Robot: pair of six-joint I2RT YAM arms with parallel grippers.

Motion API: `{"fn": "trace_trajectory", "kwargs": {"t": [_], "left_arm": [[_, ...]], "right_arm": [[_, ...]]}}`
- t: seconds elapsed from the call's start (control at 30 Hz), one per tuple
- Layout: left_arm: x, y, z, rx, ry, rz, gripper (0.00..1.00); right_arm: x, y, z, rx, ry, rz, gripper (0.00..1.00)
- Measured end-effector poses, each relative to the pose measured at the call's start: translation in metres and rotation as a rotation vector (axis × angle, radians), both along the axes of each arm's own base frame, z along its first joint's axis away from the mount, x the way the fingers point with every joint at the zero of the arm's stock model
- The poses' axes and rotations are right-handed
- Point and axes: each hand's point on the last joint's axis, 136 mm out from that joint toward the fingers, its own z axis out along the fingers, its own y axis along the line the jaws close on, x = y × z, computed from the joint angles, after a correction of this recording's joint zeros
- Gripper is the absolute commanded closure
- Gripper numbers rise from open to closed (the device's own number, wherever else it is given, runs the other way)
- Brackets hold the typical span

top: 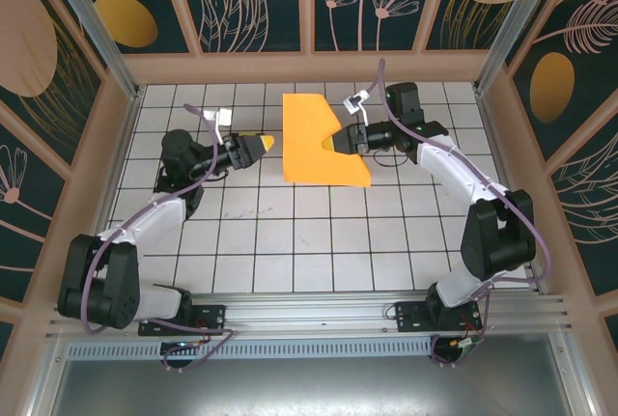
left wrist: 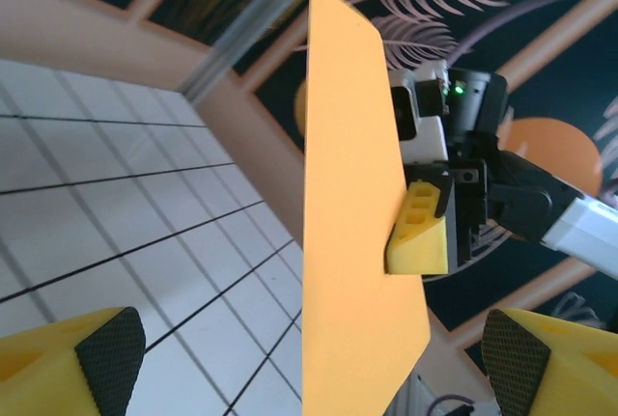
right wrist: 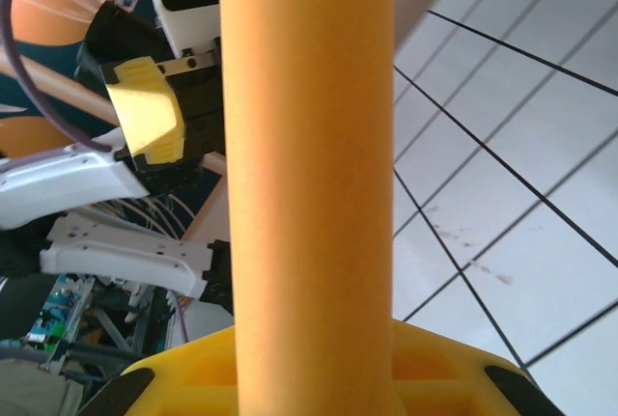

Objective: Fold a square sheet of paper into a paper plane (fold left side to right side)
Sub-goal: Place a square sheet of paper at the center of the table.

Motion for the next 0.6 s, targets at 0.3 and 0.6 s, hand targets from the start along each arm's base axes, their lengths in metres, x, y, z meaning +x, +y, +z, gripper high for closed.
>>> {"fn": "trace_trajectory", "kwargs": {"t": [0.3, 0.6], "left_arm": [[-0.005, -0.031, 0.013, -0.017, -0.030, -0.106, 0.33], [-0.002, -0.042, -0.002, -0.006, 0.023, -0.134, 0.94]], "right_arm": [[-0.007, -0.001, 0.009, 0.018, -0.013, 0.019, 0.76], [-0.006, -0.001, 0.003, 0.010, 0.012, 0.009, 0.69]]}}
